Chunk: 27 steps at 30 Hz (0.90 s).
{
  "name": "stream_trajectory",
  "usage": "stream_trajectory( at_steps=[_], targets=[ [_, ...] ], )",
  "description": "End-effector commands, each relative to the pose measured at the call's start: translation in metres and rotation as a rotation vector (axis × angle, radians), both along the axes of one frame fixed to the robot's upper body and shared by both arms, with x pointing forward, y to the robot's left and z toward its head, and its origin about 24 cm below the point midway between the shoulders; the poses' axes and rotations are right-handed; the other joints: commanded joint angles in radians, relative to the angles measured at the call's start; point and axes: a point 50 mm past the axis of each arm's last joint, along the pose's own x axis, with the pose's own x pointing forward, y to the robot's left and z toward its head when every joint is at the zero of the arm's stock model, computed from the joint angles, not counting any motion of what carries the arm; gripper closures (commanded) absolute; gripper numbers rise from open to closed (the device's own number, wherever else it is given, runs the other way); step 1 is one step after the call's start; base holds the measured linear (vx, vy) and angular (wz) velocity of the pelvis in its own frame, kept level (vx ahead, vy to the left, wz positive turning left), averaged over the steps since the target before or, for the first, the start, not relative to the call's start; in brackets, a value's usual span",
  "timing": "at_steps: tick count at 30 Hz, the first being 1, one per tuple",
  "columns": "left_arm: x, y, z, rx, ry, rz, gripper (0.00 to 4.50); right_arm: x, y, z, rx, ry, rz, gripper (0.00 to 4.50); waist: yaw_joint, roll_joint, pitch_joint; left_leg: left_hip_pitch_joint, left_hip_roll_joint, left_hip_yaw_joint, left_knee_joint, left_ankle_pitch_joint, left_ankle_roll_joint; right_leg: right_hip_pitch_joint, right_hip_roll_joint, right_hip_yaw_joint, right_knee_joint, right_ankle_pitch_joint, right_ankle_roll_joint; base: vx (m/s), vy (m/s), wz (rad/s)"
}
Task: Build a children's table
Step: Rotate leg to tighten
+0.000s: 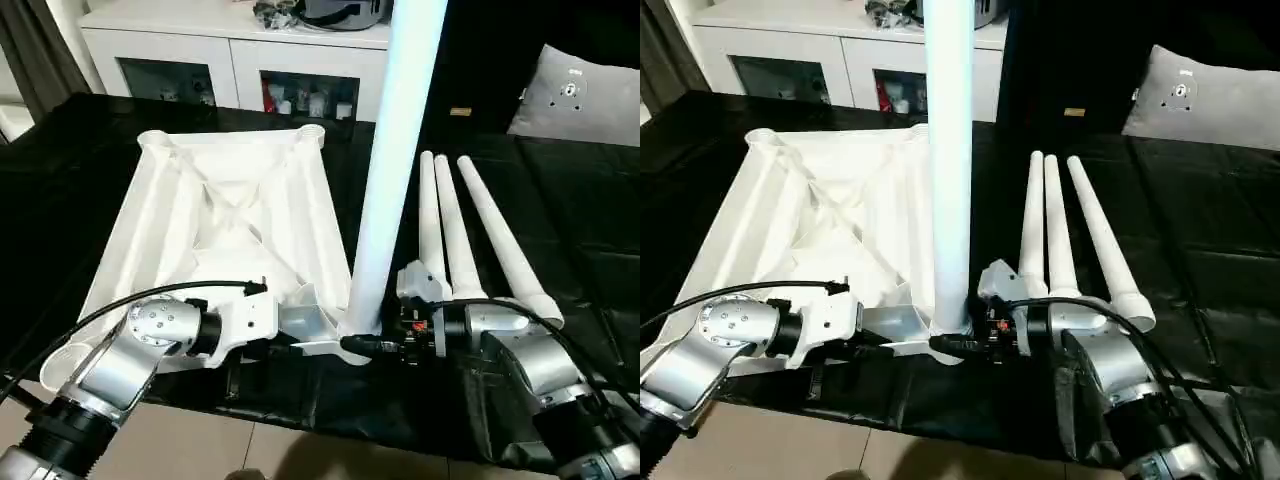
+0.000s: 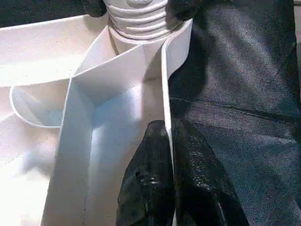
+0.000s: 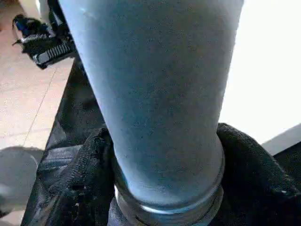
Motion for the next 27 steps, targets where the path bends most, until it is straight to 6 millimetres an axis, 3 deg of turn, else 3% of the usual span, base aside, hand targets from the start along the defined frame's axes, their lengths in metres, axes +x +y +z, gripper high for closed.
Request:
stream_trajectory(
  at_steps=[1,2,4,5,7,8,9,10,11,13,15,17,20,21,24,27],
  targets=[
    [-0.01,-0.008,-0.014,-0.006,0.073,-0.017,4.5,-0.001,0.01,-0.003,0.019,0.0,-0.035,1.77,-0.002,0.004,-0.051,-0.013,0.05,-0.008,-0.075,-0.171,0.041,0.054,-0.088,0.057,-0.086,-0.33,-0.147,0.0,0.0,0.0],
    [-0.011,-0.01,-0.014,-0.016,0.079,-0.008,4.5,0.0,0.012,-0.004,0.018,-0.003,-0.057,1.77,-0.003,0.008,-0.051,-0.011,0.051,-0.008,-0.076,-0.176,0.038,0.053,-0.089,0.058,-0.085,-0.334,-0.148,0.0,0.0,0.0],
    [-0.012,-0.018,-0.013,-0.046,0.088,0.036,4.5,0.006,0.022,-0.01,0.002,-0.019,-0.165,1.77,-0.011,0.005,-0.047,-0.013,0.05,-0.009,-0.08,-0.207,0.023,0.052,-0.088,0.056,-0.089,-0.386,-0.138,0.0,0.0,0.0],
    [-0.013,-0.022,-0.013,-0.056,0.087,0.054,4.5,0.009,0.027,-0.012,0.004,-0.023,-0.209,1.77,-0.018,0.011,-0.043,-0.012,0.045,-0.011,-0.081,-0.234,0.017,0.049,-0.089,0.053,-0.097,-0.444,-0.121,0.0,0.0,0.0],
    [-0.013,-0.036,-0.012,-0.084,0.079,0.105,4.5,0.017,0.041,-0.014,0.031,-0.021,-0.33,1.77,-0.036,0.007,-0.04,-0.017,0.043,-0.016,-0.083,-0.256,0.005,0.052,-0.091,0.049,-0.106,-0.519,-0.089,0.0,0.0,0.0],
    [-0.011,-0.044,-0.012,-0.105,0.077,0.139,4.5,0.019,0.047,-0.014,0.054,-0.008,-0.367,1.78,-0.038,0.01,-0.04,-0.012,0.041,-0.016,-0.082,-0.266,0.001,0.049,-0.091,0.047,-0.11,-0.549,-0.076,0.0,0.0,0.0],
    [-0.01,-0.049,-0.012,-0.119,0.076,0.162,4.5,0.021,0.051,-0.014,0.068,0.001,-0.388,1.78,-0.048,0.006,-0.04,-0.005,0.037,-0.016,-0.078,-0.283,0.004,0.042,-0.09,0.045,-0.119,-0.594,-0.06,0.0,0.0,0.0],
    [-0.004,-0.071,-0.01,-0.152,0.057,0.217,4.5,0.027,0.065,-0.016,0.104,0.059,-0.475,1.78,-0.053,0.007,-0.039,0.0,0.036,-0.014,-0.076,-0.295,0.009,0.036,-0.088,0.046,-0.124,-0.615,-0.054,0.0,0.0,0.0],
    [-0.001,-0.078,-0.009,-0.162,0.049,0.237,4.5,0.028,0.069,-0.017,0.109,0.075,-0.498,1.78,-0.058,0.003,-0.036,0.004,0.036,-0.015,-0.075,-0.309,0.012,0.032,-0.085,0.041,-0.13,-0.633,-0.052,0.0,0.0,0.0],
    [0.007,-0.094,-0.005,-0.187,0.03,0.297,4.5,0.031,0.073,-0.02,0.064,0.074,-0.515,1.78,-0.06,0.006,-0.036,0.006,0.031,-0.016,-0.073,-0.328,0.016,0.032,-0.086,0.035,-0.137,-0.662,-0.034,0.0,0.0,0.0],
    [0.016,-0.105,0.001,-0.192,0.002,0.355,4.5,0.037,0.07,-0.023,0.034,0.076,-0.575,1.78,-0.06,0.007,-0.039,0.003,0.033,-0.016,-0.076,-0.312,0.028,0.038,-0.087,0.034,-0.136,-0.62,-0.038,0.0,0.0,0.0],
    [0.02,-0.108,0.004,-0.19,-0.013,0.38,4.5,0.04,0.067,-0.024,0.062,0.107,-0.614,1.22,-0.051,0.012,-0.047,0.007,0.038,-0.012,-0.076,-0.285,0.04,0.035,-0.089,0.042,-0.13,-0.545,-0.068,0.0,0.0,0.0],
    [0.023,-0.108,0.008,-0.147,-0.053,0.393,4.5,0.042,0.061,-0.023,0.11,0.13,-0.659,0.87,-0.047,0.013,-0.053,-0.005,0.046,-0.013,-0.081,-0.239,0.051,0.044,-0.09,0.048,-0.111,-0.418,-0.106,0.0,0.0,0.0],
    [0.023,-0.108,0.008,-0.14,-0.057,0.397,4.5,0.042,0.06,-0.023,0.109,0.128,-0.662,0.72,-0.044,0.014,-0.057,-0.012,0.048,-0.011,-0.079,-0.188,0.055,0.05,-0.089,0.05,-0.099,-0.31,-0.139,0.0,0.0,0.0],
    [0.023,-0.1,0.006,-0.113,-0.063,0.393,4.5,0.041,0.056,-0.019,0.106,0.064,-0.649,0.61,-0.042,0.016,-0.057,-0.016,0.047,-0.009,-0.075,-0.173,0.059,0.055,-0.092,0.051,-0.095,-0.272,-0.162,0.0,0.0,0.0],
    [0.022,-0.089,0.005,-0.089,-0.071,0.369,4.5,0.041,0.046,-0.011,0.108,-0.015,-0.609,0.25,-0.032,0.016,-0.06,-0.019,0.046,-0.009,-0.075,-0.146,0.066,0.059,-0.094,0.051,-0.093,-0.266,-0.158,0.0,0.0,0.0]
  ],
)
